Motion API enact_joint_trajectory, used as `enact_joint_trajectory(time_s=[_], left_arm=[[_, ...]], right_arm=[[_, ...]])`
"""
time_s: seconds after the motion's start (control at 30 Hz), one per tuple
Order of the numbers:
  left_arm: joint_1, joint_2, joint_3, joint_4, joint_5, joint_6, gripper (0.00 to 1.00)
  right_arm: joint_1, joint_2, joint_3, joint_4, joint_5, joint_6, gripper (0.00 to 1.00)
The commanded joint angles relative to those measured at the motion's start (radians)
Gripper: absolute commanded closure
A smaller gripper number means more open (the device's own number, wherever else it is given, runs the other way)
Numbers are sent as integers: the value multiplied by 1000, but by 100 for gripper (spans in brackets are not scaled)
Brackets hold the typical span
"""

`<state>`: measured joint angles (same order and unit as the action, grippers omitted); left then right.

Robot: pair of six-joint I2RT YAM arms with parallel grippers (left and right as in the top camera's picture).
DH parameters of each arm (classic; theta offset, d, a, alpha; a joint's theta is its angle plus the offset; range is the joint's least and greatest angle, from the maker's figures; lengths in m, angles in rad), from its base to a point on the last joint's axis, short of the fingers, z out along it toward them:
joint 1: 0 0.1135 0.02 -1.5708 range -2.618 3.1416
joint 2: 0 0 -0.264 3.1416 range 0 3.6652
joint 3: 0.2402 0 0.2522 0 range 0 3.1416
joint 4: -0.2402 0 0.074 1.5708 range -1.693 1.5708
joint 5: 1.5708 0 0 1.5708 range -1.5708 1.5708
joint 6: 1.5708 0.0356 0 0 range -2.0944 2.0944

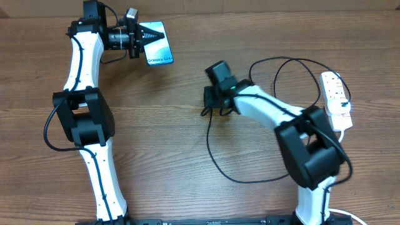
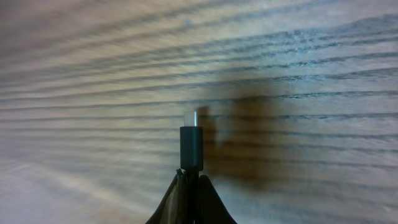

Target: Plug charger to phone and switch on socket

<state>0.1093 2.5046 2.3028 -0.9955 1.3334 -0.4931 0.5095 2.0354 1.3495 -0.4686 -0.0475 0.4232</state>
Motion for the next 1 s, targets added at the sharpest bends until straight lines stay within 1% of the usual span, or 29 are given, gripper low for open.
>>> enact_joint_trajectory(time_s=[0.0,0.17,0.23,0.27,0.47,0.6,0.8,0.97], left_arm=[[2,-25,16,19,140,22,96],[-6,-25,16,28,224,43,96],[-10,-25,16,29,230,53,96],[-13,-25,16,31,228,53,96],[-45,-25,16,36,178,52,96],[-66,-25,16,43,176,51,96],[-91,-25,16,42,179,44,96],[-117,-25,16,39,174,44,96]], right_arm=[[-102,-110,29,-10,-331,-35,96],[-205,-111,21,-24,-745,-111,96],[-229,-111,21,-13,-922,-150,96],[-233,-111,21,-12,-972,-158,96],[-206,-111,21,-12,-1061,-167,96],[-189,-111,21,-11,-1111,-167,96],[-171,-111,21,40,-1269,-166,96],[-166,-111,21,52,-1286,-161,96]])
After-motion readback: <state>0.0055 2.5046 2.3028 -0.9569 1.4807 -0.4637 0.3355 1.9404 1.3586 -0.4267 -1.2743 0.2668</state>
